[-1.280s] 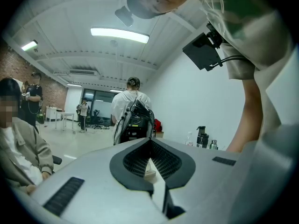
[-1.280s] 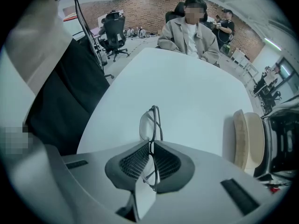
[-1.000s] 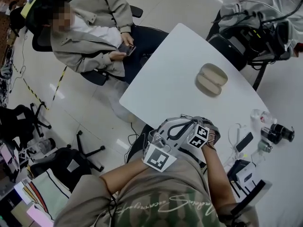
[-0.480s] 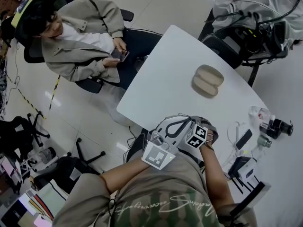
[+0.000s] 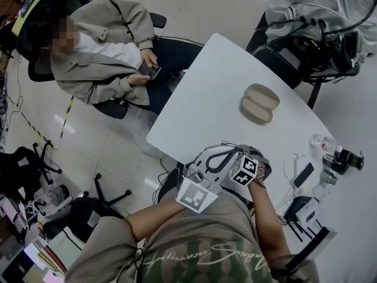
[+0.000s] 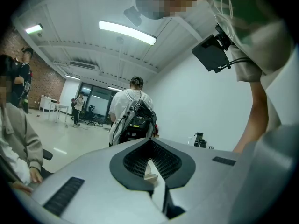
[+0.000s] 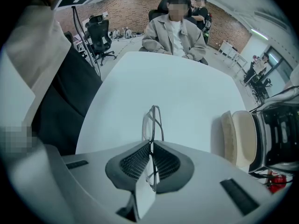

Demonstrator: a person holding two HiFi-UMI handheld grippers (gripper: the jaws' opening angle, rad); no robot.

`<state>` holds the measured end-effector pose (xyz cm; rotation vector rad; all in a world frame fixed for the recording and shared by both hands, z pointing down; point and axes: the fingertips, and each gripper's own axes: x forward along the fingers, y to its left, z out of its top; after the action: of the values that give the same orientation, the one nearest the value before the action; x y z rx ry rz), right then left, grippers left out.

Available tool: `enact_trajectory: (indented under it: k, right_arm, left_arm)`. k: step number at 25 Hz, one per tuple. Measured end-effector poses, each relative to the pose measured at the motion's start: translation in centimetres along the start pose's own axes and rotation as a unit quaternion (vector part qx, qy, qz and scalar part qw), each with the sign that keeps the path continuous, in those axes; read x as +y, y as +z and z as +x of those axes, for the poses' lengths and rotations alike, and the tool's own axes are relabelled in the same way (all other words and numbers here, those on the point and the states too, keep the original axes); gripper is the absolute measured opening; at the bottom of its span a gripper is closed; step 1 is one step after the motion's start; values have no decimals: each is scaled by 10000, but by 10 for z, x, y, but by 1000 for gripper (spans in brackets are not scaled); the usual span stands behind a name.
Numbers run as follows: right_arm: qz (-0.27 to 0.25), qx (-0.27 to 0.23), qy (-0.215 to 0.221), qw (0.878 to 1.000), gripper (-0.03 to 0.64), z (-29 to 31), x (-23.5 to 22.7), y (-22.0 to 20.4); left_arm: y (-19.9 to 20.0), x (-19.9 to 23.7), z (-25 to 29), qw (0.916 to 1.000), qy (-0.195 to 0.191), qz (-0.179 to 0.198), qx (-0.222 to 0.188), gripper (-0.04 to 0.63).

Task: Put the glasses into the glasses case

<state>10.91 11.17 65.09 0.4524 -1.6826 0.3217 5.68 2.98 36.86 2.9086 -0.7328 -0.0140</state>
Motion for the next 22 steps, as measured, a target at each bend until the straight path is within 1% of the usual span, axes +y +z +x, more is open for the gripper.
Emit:
enact_trajectory:
  k: [3, 6, 10, 18, 22]
  right_arm:
    - [-4, 1, 10, 10000, 35, 1, -3, 2]
    - [-15, -27, 20, 10000, 35, 0, -5, 4]
    - [-15, -48, -9, 10000, 35, -5, -10, 5]
    - [85, -73, -110, 9999, 35, -12, -20, 0]
    - [179, -117, -131, 9997, 35, -13, -28, -4]
  left_arm:
    - [-1, 5, -2, 9999, 107, -48, -9, 6]
    - [-2, 5, -1, 9998, 138, -120, -10, 6]
    - [-3, -1, 2, 9998, 33, -165, -55, 6]
    - [-7, -10, 3, 9998, -95, -183, 43, 6]
    - [-5, -10, 3, 9999, -56, -161, 11, 6]
